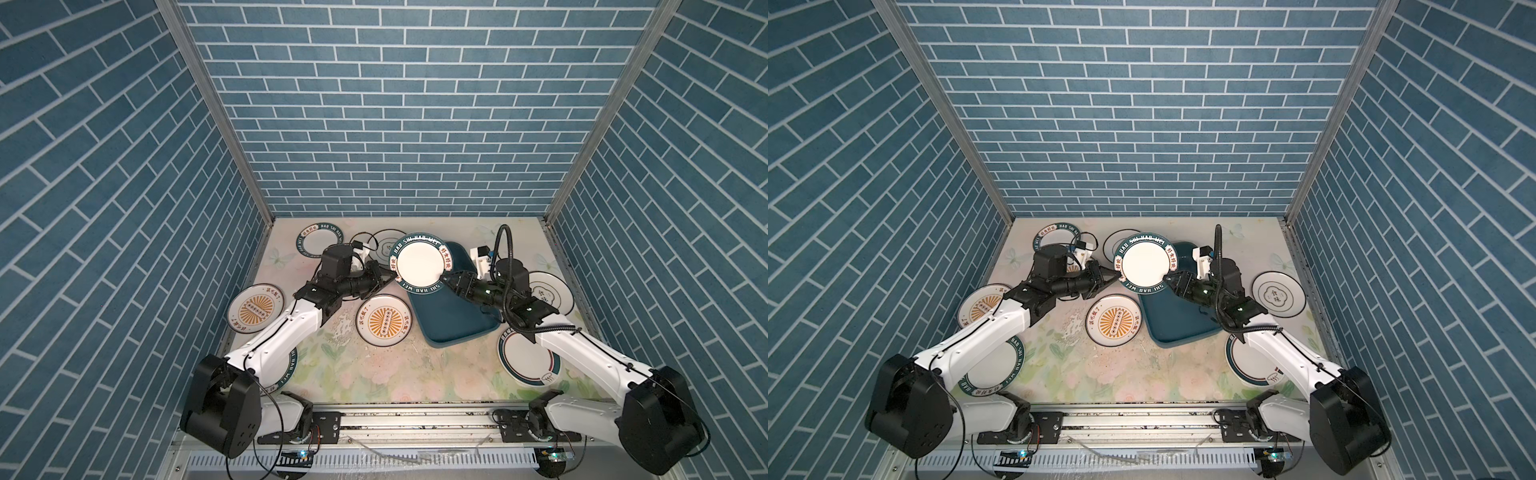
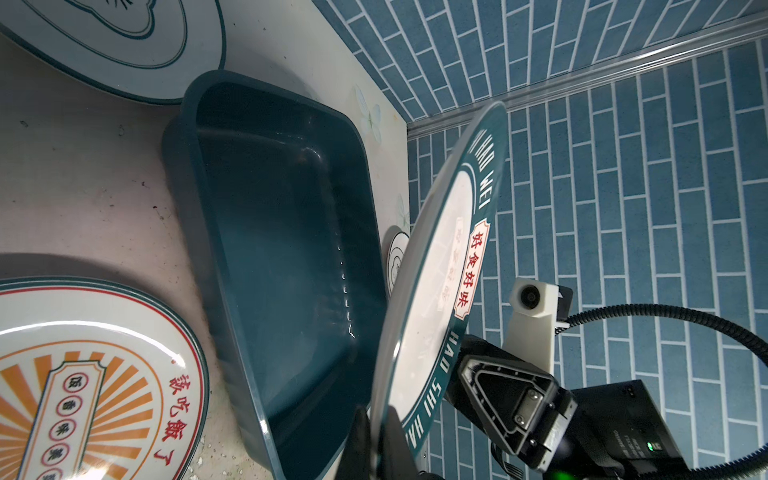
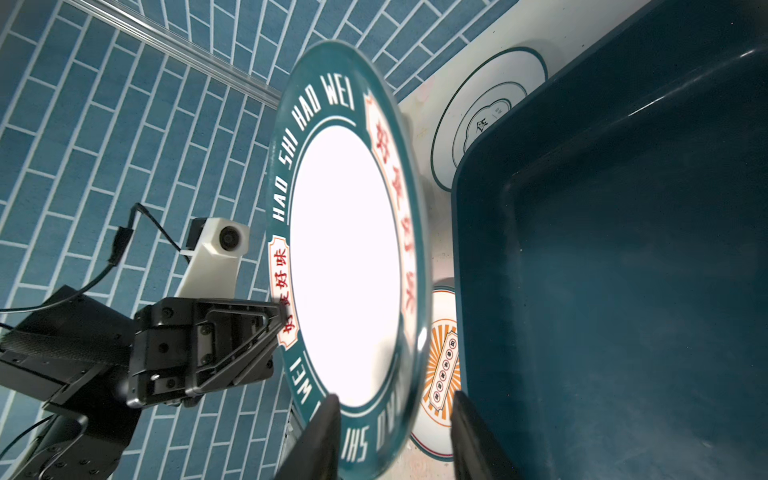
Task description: Place the plates into the plastic bin on the countertop
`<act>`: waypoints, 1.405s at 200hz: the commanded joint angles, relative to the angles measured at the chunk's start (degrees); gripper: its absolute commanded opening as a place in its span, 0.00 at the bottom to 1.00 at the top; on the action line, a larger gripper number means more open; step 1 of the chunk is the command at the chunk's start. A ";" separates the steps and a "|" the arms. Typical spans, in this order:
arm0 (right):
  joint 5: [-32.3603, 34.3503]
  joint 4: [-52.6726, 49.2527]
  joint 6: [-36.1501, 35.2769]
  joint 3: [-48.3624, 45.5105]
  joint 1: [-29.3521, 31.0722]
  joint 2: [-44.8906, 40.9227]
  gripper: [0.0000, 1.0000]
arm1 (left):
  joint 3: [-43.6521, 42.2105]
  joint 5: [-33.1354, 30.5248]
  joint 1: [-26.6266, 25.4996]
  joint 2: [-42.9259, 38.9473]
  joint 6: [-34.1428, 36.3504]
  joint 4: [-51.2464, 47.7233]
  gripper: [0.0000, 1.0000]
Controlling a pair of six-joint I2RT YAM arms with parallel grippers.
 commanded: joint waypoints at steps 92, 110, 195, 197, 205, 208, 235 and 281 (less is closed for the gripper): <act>6.72 5.34 6.94 -3.32 -0.91 -1.72 0.10 | 3.02 3.09 -1.17 3.15 -0.65 6.11 0.02; 7.44 5.34 7.68 -3.75 -1.06 -1.98 0.04 | 3.46 3.50 -1.40 3.63 -0.46 6.16 0.05; 9.01 5.81 11.31 -5.38 -1.84 -2.28 0.00 | 4.51 3.79 -1.85 5.08 2.05 3.91 0.48; 9.03 5.79 11.41 -5.47 -1.95 -2.28 0.00 | 4.56 3.70 -1.82 5.10 2.20 3.62 0.50; 9.10 5.78 11.80 -5.77 -2.22 -2.52 0.00 | 5.01 3.31 -1.81 5.03 3.22 2.45 0.56; 9.18 5.78 11.91 -5.91 -2.31 -2.62 0.00 | 5.12 3.20 -1.81 5.09 3.51 1.93 0.59; 9.64 5.01 12.73 -7.25 -3.53 -3.94 0.00 | 7.14 2.34 -1.83 5.02 8.40 -3.77 0.73; 12.35 -2.25 10.80 -8.69 -5.26 -6.26 0.00 | 8.15 -0.24 -1.82 3.29 13.99 -10.37 1.00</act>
